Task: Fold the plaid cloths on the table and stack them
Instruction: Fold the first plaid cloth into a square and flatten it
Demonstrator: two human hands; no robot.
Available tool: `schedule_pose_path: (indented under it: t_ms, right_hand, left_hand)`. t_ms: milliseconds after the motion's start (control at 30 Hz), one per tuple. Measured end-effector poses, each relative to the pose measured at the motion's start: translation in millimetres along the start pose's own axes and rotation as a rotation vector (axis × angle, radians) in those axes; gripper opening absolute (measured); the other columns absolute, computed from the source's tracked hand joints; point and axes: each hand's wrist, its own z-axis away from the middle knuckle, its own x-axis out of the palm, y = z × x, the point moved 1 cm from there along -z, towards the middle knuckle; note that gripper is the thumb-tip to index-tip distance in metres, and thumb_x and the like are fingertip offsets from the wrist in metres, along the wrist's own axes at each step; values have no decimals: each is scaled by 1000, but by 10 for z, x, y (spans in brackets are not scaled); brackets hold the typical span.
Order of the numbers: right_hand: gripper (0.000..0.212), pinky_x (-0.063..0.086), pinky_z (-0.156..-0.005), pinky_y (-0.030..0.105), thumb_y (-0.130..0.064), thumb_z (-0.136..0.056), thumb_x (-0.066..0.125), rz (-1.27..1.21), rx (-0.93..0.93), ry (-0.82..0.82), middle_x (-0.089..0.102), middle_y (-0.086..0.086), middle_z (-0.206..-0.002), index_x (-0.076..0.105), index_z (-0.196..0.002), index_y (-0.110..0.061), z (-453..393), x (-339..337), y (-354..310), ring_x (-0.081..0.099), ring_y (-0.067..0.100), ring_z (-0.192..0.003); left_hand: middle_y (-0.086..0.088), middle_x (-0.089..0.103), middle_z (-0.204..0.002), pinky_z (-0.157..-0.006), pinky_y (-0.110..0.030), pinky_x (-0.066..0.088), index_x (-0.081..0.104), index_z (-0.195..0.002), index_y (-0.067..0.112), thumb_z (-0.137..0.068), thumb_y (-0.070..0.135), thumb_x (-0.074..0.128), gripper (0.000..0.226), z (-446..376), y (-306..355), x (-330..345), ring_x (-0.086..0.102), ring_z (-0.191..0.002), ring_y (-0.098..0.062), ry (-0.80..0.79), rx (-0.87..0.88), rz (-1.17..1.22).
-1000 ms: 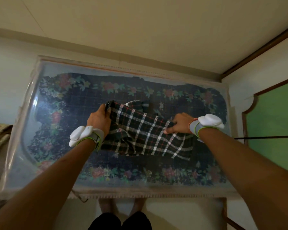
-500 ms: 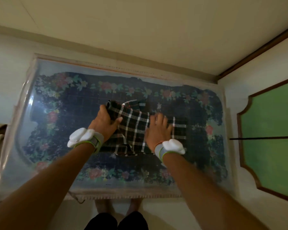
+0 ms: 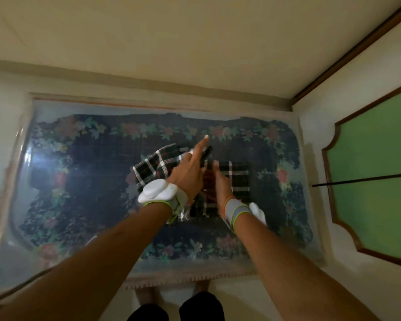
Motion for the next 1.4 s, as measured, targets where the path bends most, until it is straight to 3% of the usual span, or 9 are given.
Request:
schedule_pose_path:
  t_ms: [133,233,300,433,633,767,867,1100,1400]
  right_hand:
    - [79,57,-66,30,-74,-88,23,-170,73,-180,76,4,-88,67,-109,-12,-108,-524,-1,72,19,-79]
    - [89,42,-106,53,-84,-66,54,-3,113,-84,61,6,-133,58,-132,-25,-153,-664,51,57,28,-123]
    - [78,37,-111,54,-58,-71,75,78,34,-16,56,11,-139,53,-136,-20,-278,-840,95,51,31,-130]
    - [50,41,-110,44,-8,-92,59,349,-158,118,55,11,-139,46,-140,-13,-407,-1119,85,50,29,-129]
    - [55,39,-108,39,-8,-98,47,663,-212,137,37,11,-151,28,-149,-13,-537,-1269,132,40,33,-137]
    - [56,44,-96,44,-32,-91,60,999,-247,399,38,11,-139,36,-136,-11,-480,-1231,138,43,32,-126]
    - [74,39,-100,49,-56,-81,63,1108,-166,347,43,11,-138,36,-134,-11,-460,-1194,149,39,32,-129]
    - [41,53,-94,34,-31,-79,75,728,-80,77,72,14,-115,68,-114,-8,-600,-1305,-15,65,29,-112]
    - [56,48,-90,40,-38,-81,73,1255,-453,83,55,13,-128,50,-124,-9,-859,-2208,-668,57,33,-113]
  left_hand:
    - [-24,56,-131,-87,-46,55,-11,-148,41,-92,2,42,86,-177,320,377,66,-98,-40,-106,-108,199]
    - [-18,59,-130,-85,-47,57,-9,-147,46,-93,-1,39,86,-267,314,532,68,-99,-36,-160,-257,497]
    - [-9,57,-134,-90,-46,55,12,-150,36,-93,-1,39,72,-343,306,627,65,-108,-33,-125,-278,508]
    - [-3,59,-132,-102,-39,45,50,-132,20,-92,6,40,44,-432,312,732,51,-123,-27,7,-111,-6]
    - [4,12,-161,-120,-45,9,20,-150,30,-93,23,48,64,-468,120,1037,7,-149,-24,-324,-26,-641]
    - [-5,31,-148,-109,-47,33,35,-141,24,-84,21,59,62,-515,124,1077,34,-134,-29,-115,20,-728]
    - [-10,47,-134,-99,-47,38,45,-129,13,-81,24,61,53,-714,163,1002,46,-119,-32,93,-60,-730]
    - [-3,55,-125,-104,-44,28,47,-124,17,-85,51,52,52,-963,220,849,45,-119,-26,-202,-180,-980]
    - [-11,64,-105,-84,-36,54,54,-110,8,-89,54,47,51,-779,618,1345,65,-97,-29,-328,-414,-103]
